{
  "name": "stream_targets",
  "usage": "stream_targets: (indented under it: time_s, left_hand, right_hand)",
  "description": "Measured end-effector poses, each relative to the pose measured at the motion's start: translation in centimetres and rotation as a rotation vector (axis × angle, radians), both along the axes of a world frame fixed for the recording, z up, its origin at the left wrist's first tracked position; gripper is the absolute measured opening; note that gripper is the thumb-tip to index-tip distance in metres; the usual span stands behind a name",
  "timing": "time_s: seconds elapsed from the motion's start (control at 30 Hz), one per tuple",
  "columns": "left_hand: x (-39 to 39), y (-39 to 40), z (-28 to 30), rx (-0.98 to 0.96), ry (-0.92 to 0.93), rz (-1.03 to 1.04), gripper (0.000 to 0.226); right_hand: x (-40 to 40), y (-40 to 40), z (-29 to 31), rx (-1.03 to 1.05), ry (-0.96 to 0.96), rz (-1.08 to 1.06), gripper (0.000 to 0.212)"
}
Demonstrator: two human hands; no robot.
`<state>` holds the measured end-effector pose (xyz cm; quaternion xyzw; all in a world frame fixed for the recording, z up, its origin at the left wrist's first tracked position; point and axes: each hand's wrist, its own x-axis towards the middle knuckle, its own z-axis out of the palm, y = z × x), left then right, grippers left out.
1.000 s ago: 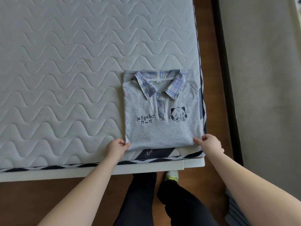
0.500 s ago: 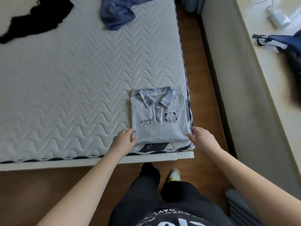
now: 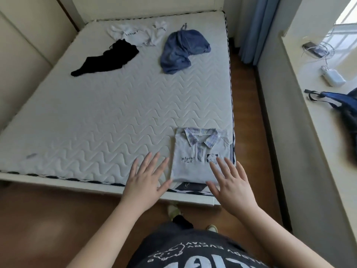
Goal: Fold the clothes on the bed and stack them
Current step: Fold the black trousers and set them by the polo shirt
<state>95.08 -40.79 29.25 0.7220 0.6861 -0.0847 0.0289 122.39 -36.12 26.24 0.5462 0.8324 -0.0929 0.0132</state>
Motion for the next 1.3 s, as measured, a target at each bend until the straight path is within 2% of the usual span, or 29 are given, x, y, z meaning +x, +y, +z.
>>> stream_targets:
  time_s: [0.13,0.37,0.67,0.93,1.3]
  left_hand:
    - [-1.2,-1.5,2.5,0.042,-0.019,0.051,0.069]
    - [-7.1,-4.9,5.0,0.135,-0.021,0.211,0.070]
    - [-19.1,-16.1,6.6,0.184,-0.016,0.386,0.069]
    - [-31.7,-26.8,7.5,0.139,0.004,0.635,0.069]
    - [-40.0,-31.6,10.5,0.234,0.068,0.909,0.063]
  right_hand:
    - [-1.5,0.5,1.5,0.009,0.039,0.025,0.067]
    - [-8.3,0.8,3.6,0.052,0.013,0.184,0.063]
    - [-24.6,-3.3,8.3,0.103,0.029,0.411,0.073]
    - [-39.6,-9.9,9.9,0.137,0.095,0.572,0.061]
    - [-52.9,-11.8,10.6,0.140,0.053,0.769,0.064]
